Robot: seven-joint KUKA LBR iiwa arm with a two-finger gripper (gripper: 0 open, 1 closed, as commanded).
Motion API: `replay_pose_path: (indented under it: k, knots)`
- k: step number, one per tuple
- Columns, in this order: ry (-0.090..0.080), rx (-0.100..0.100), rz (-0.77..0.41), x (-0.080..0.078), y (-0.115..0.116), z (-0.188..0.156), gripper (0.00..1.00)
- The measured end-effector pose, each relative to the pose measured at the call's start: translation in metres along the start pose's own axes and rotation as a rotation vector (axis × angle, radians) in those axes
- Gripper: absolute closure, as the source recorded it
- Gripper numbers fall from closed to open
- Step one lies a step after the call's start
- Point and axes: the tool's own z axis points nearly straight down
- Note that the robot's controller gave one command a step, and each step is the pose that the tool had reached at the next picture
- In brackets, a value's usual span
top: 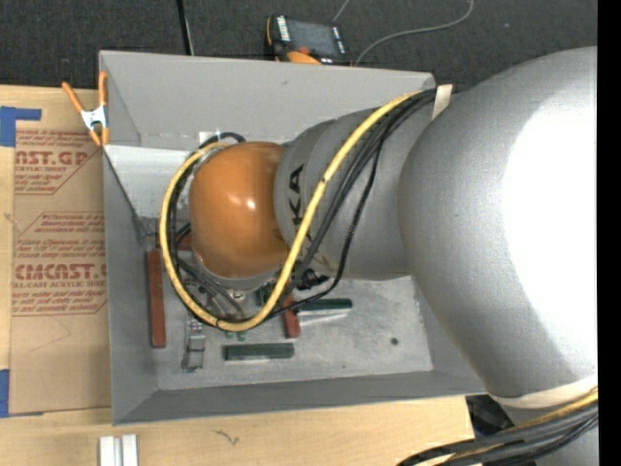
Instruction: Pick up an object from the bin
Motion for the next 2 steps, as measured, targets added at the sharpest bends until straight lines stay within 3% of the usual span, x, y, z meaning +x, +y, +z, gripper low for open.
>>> replay_pose_path:
  k: [1, 2]
  knots:
    - [-0.002, 0.001, -0.123, 0.000, -0.091, 0.048, 0.00]
    - [-0.010, 0.001, -0.161, -0.038, -0.132, 0.063, 0.00]
